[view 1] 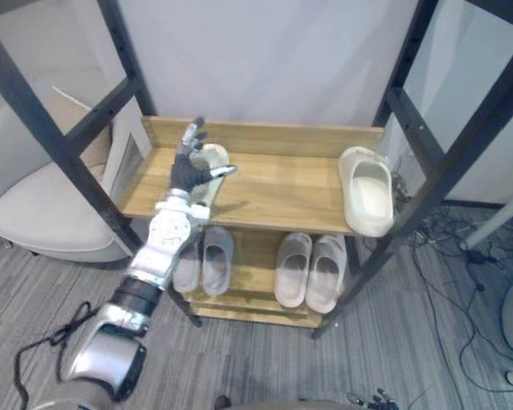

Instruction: Organize the slippers on the shoe rack

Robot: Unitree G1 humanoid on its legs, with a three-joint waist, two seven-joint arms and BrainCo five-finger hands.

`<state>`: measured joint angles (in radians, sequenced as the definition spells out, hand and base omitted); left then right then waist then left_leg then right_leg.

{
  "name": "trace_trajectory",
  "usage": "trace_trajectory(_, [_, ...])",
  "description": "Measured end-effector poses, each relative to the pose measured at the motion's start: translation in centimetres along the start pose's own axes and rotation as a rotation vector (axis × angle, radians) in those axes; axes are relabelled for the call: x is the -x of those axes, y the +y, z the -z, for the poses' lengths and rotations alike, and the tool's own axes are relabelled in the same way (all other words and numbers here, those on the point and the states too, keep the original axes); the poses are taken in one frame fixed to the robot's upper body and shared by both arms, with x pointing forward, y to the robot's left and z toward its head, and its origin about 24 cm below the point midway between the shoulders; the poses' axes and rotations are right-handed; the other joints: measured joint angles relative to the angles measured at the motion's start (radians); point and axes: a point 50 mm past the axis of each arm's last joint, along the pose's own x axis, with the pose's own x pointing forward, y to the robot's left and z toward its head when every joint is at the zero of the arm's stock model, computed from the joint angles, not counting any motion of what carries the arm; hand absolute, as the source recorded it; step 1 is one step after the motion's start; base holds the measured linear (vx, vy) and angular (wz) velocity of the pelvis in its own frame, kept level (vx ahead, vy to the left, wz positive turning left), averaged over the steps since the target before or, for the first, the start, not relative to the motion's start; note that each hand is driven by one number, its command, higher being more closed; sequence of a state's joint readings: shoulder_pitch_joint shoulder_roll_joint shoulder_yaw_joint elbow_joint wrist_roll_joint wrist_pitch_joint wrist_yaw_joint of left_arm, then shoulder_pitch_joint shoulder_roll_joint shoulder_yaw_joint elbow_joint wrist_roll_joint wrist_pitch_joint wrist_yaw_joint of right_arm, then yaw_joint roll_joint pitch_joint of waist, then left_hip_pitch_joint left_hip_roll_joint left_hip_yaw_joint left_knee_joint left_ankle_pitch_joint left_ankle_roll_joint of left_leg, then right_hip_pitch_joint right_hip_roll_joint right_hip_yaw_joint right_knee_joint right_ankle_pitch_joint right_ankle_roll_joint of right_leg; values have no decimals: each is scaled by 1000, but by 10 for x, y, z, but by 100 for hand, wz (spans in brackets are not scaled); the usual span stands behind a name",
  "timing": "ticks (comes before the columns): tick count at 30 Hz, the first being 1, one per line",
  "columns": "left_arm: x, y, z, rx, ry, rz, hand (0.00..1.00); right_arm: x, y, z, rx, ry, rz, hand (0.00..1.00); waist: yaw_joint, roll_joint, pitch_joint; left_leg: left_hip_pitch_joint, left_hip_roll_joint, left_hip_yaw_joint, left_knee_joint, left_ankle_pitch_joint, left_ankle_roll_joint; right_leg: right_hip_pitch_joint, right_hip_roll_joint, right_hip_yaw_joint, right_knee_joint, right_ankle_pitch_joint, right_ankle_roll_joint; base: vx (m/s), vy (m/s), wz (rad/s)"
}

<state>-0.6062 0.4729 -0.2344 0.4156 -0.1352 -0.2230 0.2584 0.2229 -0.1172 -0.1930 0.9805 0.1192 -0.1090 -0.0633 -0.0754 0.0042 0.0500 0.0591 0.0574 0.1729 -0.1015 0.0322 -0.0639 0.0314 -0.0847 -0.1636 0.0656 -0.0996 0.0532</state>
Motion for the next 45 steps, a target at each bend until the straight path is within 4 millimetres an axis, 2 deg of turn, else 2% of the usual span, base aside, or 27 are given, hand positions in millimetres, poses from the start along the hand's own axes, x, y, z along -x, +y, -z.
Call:
trace_trajectory(4, [-9, 18, 2, -102, 18, -23, 0, 0, 1, -5, -3, -23, -9, 0, 0, 3, 2, -9, -1, 9, 0, 0, 0, -13, 1, 13, 1, 3, -4, 35, -1, -10])
trace_trajectory(15, [-16, 41, 6, -281, 46, -32, 0, 3, 5, 3, -13, -2, -28, 0, 2, 13, 9, -24, 1, 29, 0, 0, 0, -49, 2, 40, 17, 8, -5, -13, 4, -6])
trace_trajectory(27, [-18, 48, -3, -342, 2, -33, 0, 3, 6, 4, -17, -5, -32, 0, 3, 19, 13, -25, 0, 14, -1, 0, 0, -44, 2, 27, 6, 9, -5, 0, -2, 3])
trace_trajectory(34, [-19, 69, -7, -539, -21, -29, 0, 3, 5, 4, -16, -6, -31, 0, 3, 22, 14, -25, -1, 9, 0, 0, 0, -39, 2, 23, 0, 10, -5, 4, -2, 1])
trace_trajectory(39, [-25, 71, -9, -671, -22, -8, 0, 3, 4, 4, -17, -14, -30, 0, 4, 24, 15, -25, -2, 7, 0, 0, 0, -39, 1, 21, 0, 12, -5, 0, 0, 0])
trace_trajectory(45, [-29, 72, -9, -742, -14, -3, 0, 3, 2, 3, -20, -17, -24, 0, 2, 35, 21, -25, -4, 7, 0, 0, 1, -39, 0, 22, -2, 13, -4, 0, 0, 0])
